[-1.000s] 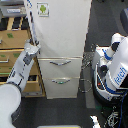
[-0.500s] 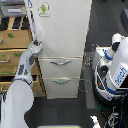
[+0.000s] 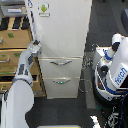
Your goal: Opening the fridge
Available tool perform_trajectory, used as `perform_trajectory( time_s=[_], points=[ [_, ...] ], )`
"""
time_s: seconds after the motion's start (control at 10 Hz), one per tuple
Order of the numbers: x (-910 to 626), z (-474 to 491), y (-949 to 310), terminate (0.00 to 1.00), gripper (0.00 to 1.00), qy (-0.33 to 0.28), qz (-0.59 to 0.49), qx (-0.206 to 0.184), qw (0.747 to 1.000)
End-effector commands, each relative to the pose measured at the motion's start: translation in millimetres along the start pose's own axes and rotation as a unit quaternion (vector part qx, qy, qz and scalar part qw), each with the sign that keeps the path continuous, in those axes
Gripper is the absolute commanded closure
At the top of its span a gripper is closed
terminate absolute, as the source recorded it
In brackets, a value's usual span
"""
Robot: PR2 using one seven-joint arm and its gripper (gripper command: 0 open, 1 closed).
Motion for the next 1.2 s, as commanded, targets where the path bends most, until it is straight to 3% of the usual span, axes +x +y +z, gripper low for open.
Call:
perform_trajectory(
  time_s=[0.1, 0.6, 0.8, 0.9, 1.0, 1.1, 1.2],
  points=[
    [-64, 16, -101, 0.0, 1.0, -0.057, -0.116, 0.013, 0.992],
    [-481, 157, -144, 0.0, 1.0, -0.183, -0.234, 0.021, 0.955],
    [-700, 253, -209, 0.0, 1.0, -0.27, -0.304, 0.037, 0.913],
    [-831, 289, -261, 0.0, 1.0, -0.329, -0.365, 0.026, 0.871],
    [-942, 304, -303, 0.0, 1.0, -0.384, -0.438, 0.015, 0.813],
    [-1126, 291, -380, 0.0, 1.0, -0.448, -0.544, 0.04, 0.708],
    [-1175, 277, -396, 0.0, 1.0, -0.462, -0.562, 0.056, 0.684]
  ],
)
